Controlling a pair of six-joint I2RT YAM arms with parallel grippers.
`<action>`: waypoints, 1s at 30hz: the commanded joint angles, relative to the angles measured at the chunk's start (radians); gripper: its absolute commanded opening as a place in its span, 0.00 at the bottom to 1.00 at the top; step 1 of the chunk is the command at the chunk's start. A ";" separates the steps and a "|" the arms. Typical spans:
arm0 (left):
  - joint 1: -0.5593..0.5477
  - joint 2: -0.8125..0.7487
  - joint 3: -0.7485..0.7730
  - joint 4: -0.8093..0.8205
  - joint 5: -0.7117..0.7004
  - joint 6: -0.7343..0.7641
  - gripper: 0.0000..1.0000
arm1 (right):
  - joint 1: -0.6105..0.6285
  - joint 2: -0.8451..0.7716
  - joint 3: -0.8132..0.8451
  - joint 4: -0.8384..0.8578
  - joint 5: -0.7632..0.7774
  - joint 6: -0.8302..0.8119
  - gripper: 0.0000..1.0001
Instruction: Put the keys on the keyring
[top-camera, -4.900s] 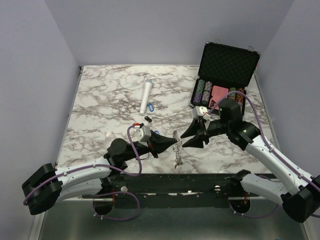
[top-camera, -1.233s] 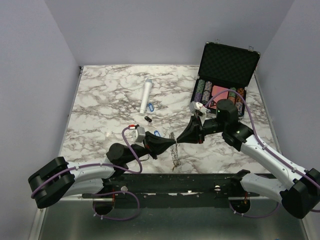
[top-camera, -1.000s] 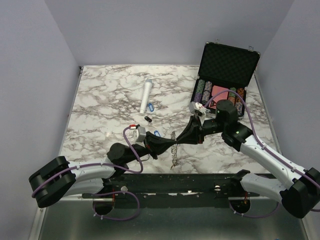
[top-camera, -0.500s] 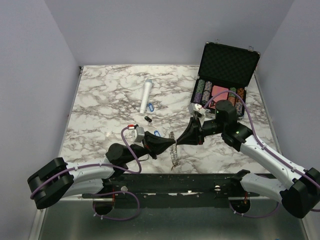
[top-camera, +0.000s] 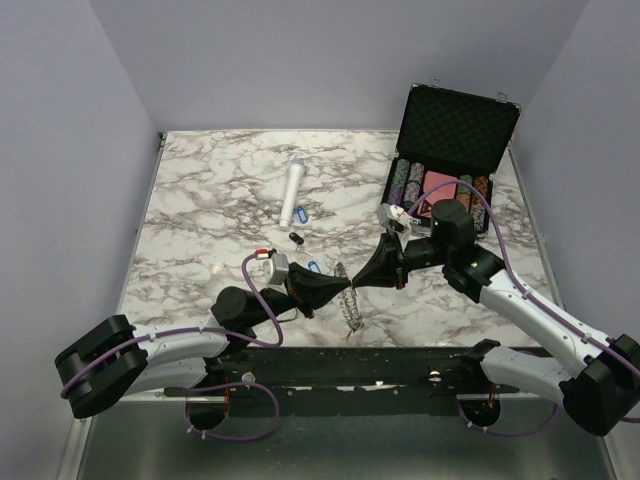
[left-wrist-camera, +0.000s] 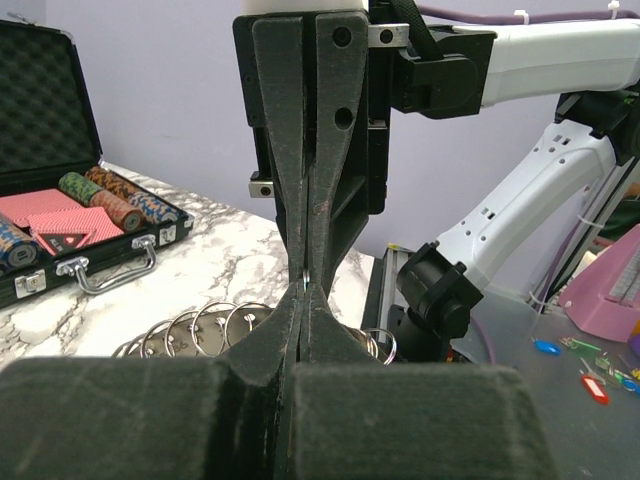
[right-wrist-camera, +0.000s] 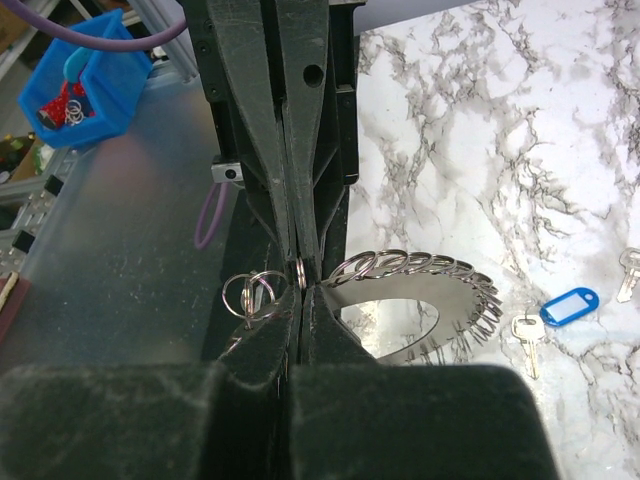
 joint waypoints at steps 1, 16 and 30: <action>0.004 -0.035 -0.002 0.135 -0.012 -0.010 0.01 | 0.006 0.009 0.056 -0.136 0.000 -0.120 0.00; 0.050 -0.381 0.374 -1.235 0.140 0.395 0.73 | 0.006 0.099 0.432 -0.997 0.276 -0.985 0.00; 0.049 -0.038 0.512 -0.994 0.253 0.443 0.47 | 0.006 0.105 0.443 -1.020 0.285 -1.031 0.00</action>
